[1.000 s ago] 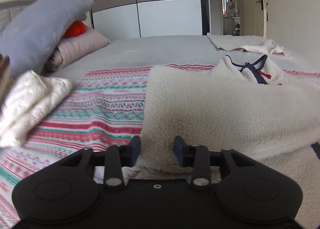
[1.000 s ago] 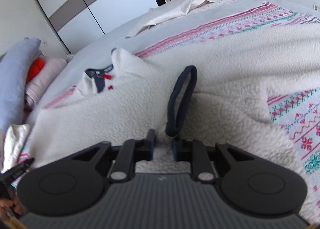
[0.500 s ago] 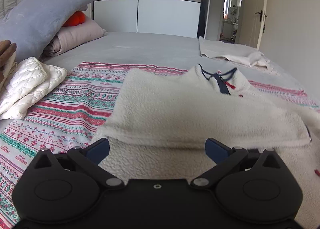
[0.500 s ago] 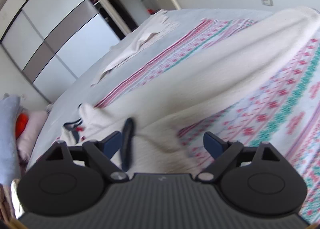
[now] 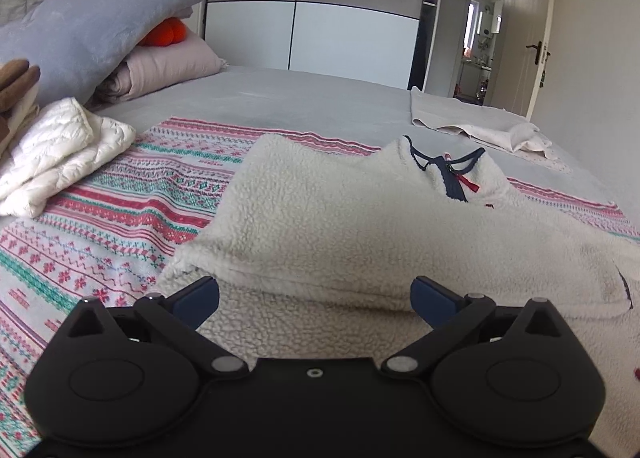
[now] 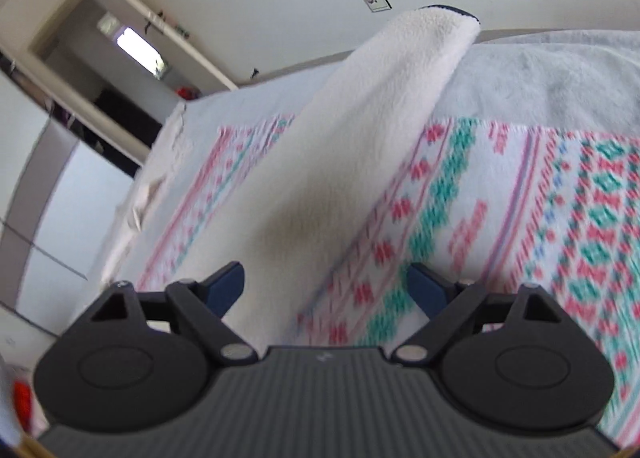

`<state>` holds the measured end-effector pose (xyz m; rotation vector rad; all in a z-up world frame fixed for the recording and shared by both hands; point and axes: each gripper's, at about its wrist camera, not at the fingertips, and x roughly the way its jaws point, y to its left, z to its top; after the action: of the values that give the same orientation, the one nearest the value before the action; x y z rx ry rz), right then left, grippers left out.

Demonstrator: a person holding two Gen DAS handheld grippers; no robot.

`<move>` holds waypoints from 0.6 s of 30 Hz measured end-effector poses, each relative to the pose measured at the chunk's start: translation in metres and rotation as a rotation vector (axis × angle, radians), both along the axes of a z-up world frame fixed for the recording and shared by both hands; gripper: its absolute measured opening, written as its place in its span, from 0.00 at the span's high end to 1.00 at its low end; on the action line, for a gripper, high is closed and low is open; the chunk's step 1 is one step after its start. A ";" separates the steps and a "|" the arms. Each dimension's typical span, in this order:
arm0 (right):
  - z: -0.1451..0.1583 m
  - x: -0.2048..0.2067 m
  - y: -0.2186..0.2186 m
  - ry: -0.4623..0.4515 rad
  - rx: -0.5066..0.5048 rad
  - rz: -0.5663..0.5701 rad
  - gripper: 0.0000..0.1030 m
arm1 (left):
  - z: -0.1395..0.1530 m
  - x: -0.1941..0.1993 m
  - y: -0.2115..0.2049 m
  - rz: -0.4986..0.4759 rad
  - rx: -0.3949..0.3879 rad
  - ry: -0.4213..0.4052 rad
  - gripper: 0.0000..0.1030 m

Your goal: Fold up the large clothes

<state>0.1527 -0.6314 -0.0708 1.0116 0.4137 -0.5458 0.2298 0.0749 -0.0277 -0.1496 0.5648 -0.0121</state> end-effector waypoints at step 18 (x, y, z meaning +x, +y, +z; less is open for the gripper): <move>0.097 0.023 0.023 -0.150 -0.271 0.046 0.83 | -0.003 0.007 0.012 0.036 -0.034 0.005 0.00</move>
<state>0.1759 -0.6082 0.0257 0.7739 0.2217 -0.4673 0.2370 0.0864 -0.0303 -0.1930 0.5671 0.0140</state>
